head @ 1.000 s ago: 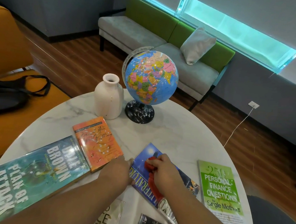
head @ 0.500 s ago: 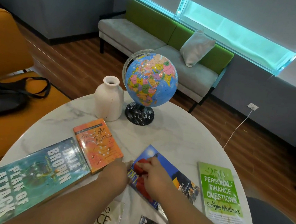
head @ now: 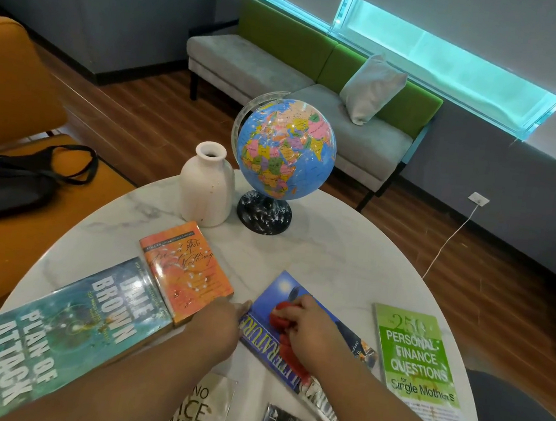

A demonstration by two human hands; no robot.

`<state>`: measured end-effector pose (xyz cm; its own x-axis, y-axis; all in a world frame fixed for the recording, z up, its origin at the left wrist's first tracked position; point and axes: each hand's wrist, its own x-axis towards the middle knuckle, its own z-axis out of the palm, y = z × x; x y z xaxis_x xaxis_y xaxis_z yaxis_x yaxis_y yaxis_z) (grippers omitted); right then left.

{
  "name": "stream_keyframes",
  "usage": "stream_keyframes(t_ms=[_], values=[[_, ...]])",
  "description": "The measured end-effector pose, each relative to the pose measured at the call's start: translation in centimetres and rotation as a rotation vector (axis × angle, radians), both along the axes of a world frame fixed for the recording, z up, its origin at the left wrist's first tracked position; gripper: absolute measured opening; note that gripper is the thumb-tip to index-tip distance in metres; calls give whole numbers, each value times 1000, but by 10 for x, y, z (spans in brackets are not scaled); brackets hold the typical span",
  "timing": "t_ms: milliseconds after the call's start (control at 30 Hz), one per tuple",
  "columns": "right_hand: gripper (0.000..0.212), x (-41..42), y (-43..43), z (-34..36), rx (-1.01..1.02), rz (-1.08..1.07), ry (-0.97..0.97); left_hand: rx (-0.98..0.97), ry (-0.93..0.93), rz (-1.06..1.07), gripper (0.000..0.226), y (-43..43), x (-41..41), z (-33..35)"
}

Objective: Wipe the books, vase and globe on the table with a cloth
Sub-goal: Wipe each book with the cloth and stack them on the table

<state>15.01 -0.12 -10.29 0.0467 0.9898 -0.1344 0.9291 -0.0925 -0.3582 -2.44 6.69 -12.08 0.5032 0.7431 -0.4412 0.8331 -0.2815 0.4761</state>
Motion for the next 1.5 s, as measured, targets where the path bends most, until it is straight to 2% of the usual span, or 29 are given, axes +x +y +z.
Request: stream_keyframes(t_ms=[67, 100, 200, 367, 433, 567, 633, 667, 767, 833, 900, 1000, 1167, 1267, 1367, 1433, 1500], values=[[29, -12, 3, -2, -15, -33, 44, -2, -6, 5, 56, 2, 0, -1], [34, -17, 0, -5, -50, -3, 13, -6, -8, 12, 56, 2, 0, 0], [44, -18, -9, -3, -104, 85, 93, -8, -41, 61, 53, 4, -1, -2], [38, -4, -5, -5, -33, -101, 75, -2, -76, 209, 21, 2, -2, -1], [36, -15, 0, -5, -46, -96, 25, 8, -77, 232, 15, 3, -1, 1], [35, -31, -14, -4, -46, 132, 36, 6, -101, 264, 29, 5, -2, -1], [33, -18, -23, -3, -16, 188, 63, 5, -113, 263, 24, 5, -3, -1], [33, -8, -26, -7, 2, 165, 72, 3, -122, 260, 18, 5, -4, -1], [22, 12, -28, -9, 89, -8, -91, -8, -155, 268, 9, 4, -6, -2], [21, 5, -20, -11, 69, -82, -69, 4, -169, 277, 9, 3, -7, -3], [33, -16, -13, -12, 25, -28, -43, 19, -166, 282, 7, 3, -7, -4], [42, -23, -4, -6, -28, 109, 43, 0, -134, 271, 16, 3, -8, -7], [30, -26, 9, -2, 40, 52, 117, -33, -100, 238, 23, 7, -6, -3], [33, -39, 2, -4, 6, 185, 75, -69, -81, 188, 28, 9, -5, 1], [41, -31, 9, -3, -64, 135, 122, -21, -103, 202, 25, 6, -7, -1], [46, -30, 13, -8, -18, 27, 163, 19, -93, 209, 24, 3, -8, -2], [43, -36, 11, -11, 2, -4, 122, 43, -103, 216, 22, 3, -7, -2]])
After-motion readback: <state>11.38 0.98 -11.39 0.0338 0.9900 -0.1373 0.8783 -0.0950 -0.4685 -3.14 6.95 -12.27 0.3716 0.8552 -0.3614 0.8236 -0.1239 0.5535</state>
